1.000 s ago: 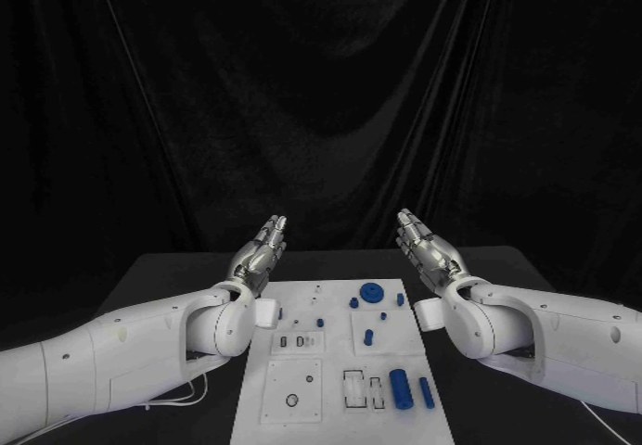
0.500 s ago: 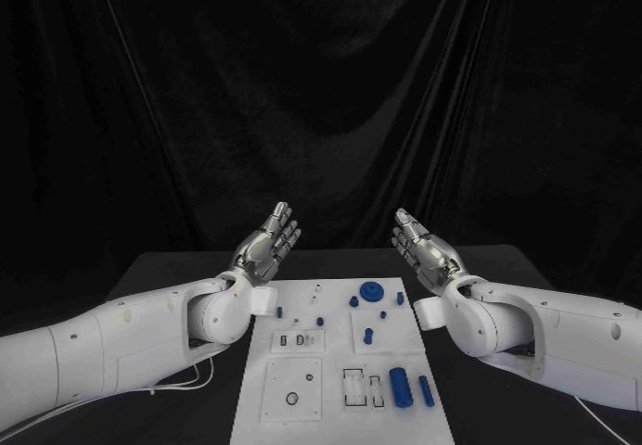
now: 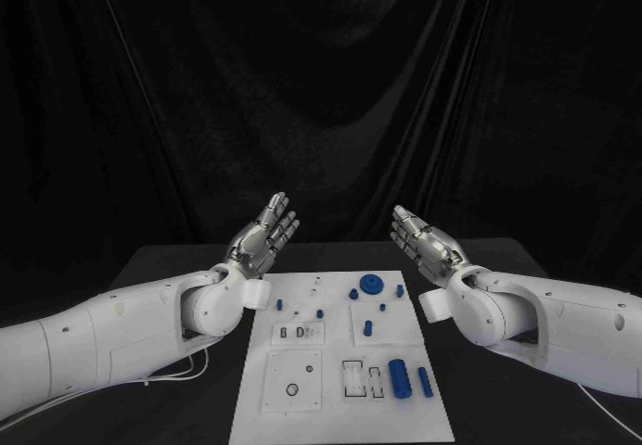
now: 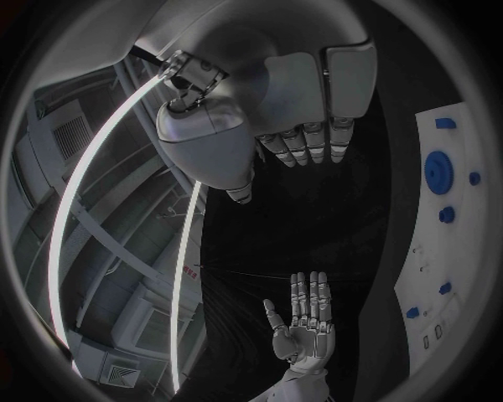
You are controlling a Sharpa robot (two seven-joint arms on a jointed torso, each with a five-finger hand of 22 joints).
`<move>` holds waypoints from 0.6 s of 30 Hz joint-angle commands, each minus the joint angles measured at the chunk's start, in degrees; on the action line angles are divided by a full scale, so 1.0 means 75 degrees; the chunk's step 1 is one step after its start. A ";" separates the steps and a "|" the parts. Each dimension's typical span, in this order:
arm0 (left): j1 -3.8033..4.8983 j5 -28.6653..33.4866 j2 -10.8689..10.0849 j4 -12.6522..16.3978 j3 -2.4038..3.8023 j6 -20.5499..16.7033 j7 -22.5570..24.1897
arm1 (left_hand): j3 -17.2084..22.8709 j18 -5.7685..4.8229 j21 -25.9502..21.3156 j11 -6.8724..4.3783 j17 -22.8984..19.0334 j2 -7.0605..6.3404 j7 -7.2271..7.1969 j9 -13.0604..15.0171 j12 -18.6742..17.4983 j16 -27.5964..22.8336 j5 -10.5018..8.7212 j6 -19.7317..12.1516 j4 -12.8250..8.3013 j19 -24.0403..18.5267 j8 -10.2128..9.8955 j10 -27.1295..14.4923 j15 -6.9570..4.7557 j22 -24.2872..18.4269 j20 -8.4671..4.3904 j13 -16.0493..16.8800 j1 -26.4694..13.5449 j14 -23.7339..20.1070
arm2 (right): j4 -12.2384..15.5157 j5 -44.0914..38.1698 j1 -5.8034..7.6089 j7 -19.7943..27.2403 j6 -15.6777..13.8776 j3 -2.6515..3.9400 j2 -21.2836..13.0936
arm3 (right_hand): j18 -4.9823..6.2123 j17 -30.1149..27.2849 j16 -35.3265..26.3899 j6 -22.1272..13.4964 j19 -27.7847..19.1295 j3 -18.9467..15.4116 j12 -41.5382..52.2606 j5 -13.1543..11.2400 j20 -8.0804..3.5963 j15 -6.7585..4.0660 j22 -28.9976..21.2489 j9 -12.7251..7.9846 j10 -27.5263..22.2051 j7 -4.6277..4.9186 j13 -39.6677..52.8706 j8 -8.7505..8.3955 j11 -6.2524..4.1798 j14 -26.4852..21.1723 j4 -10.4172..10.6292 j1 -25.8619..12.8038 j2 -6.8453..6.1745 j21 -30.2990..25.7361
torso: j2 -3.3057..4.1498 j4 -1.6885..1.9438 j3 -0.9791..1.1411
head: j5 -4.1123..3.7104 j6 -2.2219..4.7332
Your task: Assemble the parts on the task board
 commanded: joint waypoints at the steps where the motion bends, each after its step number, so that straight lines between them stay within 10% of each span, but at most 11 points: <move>1: 0.0000 -0.0601 -0.0049 -0.0026 0.0006 0.0174 0.0199 | 0.0046 0.0153 -0.0025 -0.0009 -0.0008 -0.0013 0.0033 0.0011 -0.0005 -0.0028 0.0049 0.0066 0.0000 0.0006 0.0043 -0.0010 -0.0783 -0.0005 -0.0516 -0.0013 0.0080 0.0010 | -0.0139 -0.1023 0.0125 -0.0720 0.0549 0.0012 0.0007 | 0.0020 -0.0004 -0.0005 0.0008 0.0003 -0.0105 -0.0027 -0.0095 0.0244 0.0062 -0.0004 0.0009 0.0005 0.0009 0.0001 0.0024 0.0293 -0.0002 -0.0035 0.0172 -0.0017 -0.0007 | -0.0001 -0.0006 0.0001 | 0.0023 -0.0054; 8: 0.0000 -0.0878 -0.0196 -0.0172 0.0006 0.0157 0.0218 | 0.0077 0.0109 -0.0025 0.0024 -0.0008 -0.0022 0.0073 0.0015 -0.0005 -0.0028 0.0057 0.0092 0.0007 0.0006 0.0053 -0.0010 -0.0652 -0.0005 -0.0433 -0.0013 0.0163 0.0010 | -0.0469 -0.1904 0.0522 -0.1704 0.0877 0.0012 0.0086 | 0.0225 -0.0004 -0.0005 0.0001 0.0003 -0.0179 -0.0036 -0.0034 0.0546 0.0060 -0.0004 0.0006 0.0002 0.0217 -0.0003 0.0019 0.0226 -0.0002 -0.0354 0.0623 -0.0154 -0.0007 | 0.0001 -0.0006 0.0001 | -0.0018 -0.0284; 11: 0.0000 -0.0926 -0.0282 -0.0164 0.0006 0.0141 0.0229 | 0.0087 0.0103 -0.0025 0.0031 -0.0008 -0.0019 0.0080 0.0017 -0.0005 -0.0028 0.0066 0.0101 0.0007 0.0006 0.0056 -0.0010 -0.0616 -0.0005 -0.0399 -0.0013 0.0183 0.0010 | -0.0578 -0.2282 0.0698 -0.2087 0.1069 0.0012 0.0116 | 0.0316 -0.0004 -0.0005 0.0043 0.0003 -0.0145 -0.0036 0.0212 0.0903 0.0152 -0.0004 0.0020 0.0002 0.0287 -0.0003 0.0040 0.0267 -0.0002 -0.0635 0.0972 -0.0168 -0.0007 | 0.0008 0.0003 -0.0003 | -0.0015 -0.0370; 14: 0.0001 -0.0959 -0.0425 -0.0075 0.0006 0.0095 0.0248 | 0.0090 0.0101 -0.0025 0.0035 -0.0008 -0.0019 0.0085 0.0018 -0.0005 -0.0028 0.0072 0.0105 0.0007 0.0006 0.0057 -0.0010 -0.0595 -0.0005 -0.0382 -0.0013 0.0191 0.0010 | -0.0678 -0.2739 0.0928 -0.2549 0.1287 0.0012 0.0151 | 0.0354 -0.0004 -0.0005 0.0097 0.0003 -0.0129 -0.0036 0.0436 0.1316 0.0591 -0.0004 0.0033 0.0002 0.0386 -0.0003 0.0062 0.0338 -0.0002 -0.0928 0.1319 -0.0177 -0.0007 | 0.0018 0.0000 -0.0003 | 0.0013 -0.0415; 18: 0.0003 -0.0979 -0.0613 0.0083 0.0006 0.0006 0.0309 | 0.0103 0.0079 -0.0025 0.0063 -0.0008 -0.0035 0.0114 0.0025 -0.0005 -0.0028 0.0127 0.0137 0.0003 0.0006 0.0068 -0.0010 -0.0512 -0.0005 -0.0322 -0.0013 0.0248 0.0010 | -0.0782 -0.3238 0.1187 -0.3071 0.1547 0.0012 0.0196 | 0.0357 -0.0004 -0.0005 0.0105 0.0003 -0.0137 -0.0036 0.0506 0.1443 0.0848 -0.0004 0.0033 0.0002 0.0412 -0.0003 0.0061 0.0348 -0.0002 -0.1102 0.1517 -0.0195 -0.0007 | 0.0030 -0.0004 -0.0001 | 0.0012 -0.0489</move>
